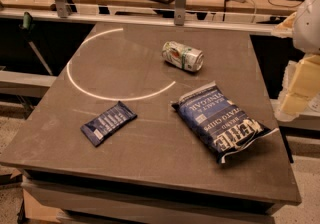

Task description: Move 7up can near rxbar blueberry

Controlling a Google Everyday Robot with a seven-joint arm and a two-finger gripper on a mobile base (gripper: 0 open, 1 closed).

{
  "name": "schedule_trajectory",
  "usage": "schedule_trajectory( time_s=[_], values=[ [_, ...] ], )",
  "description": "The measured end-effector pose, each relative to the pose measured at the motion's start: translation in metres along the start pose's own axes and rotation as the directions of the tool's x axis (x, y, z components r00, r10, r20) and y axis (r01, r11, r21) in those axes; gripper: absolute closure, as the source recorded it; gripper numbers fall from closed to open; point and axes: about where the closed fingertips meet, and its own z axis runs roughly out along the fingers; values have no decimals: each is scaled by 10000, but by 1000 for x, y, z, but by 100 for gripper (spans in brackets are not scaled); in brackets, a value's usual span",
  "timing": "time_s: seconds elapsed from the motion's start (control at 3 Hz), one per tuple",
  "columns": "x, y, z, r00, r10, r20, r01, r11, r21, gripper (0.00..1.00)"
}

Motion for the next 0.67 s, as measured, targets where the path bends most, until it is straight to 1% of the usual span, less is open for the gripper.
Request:
schedule_trajectory(
  time_s=[0.33,0.67],
  values=[
    [0,0,0,10000,0,2,0,10000,0,0],
    [-14,-18,11,9941,255,1053,-275,9995,177,0]
  ],
)
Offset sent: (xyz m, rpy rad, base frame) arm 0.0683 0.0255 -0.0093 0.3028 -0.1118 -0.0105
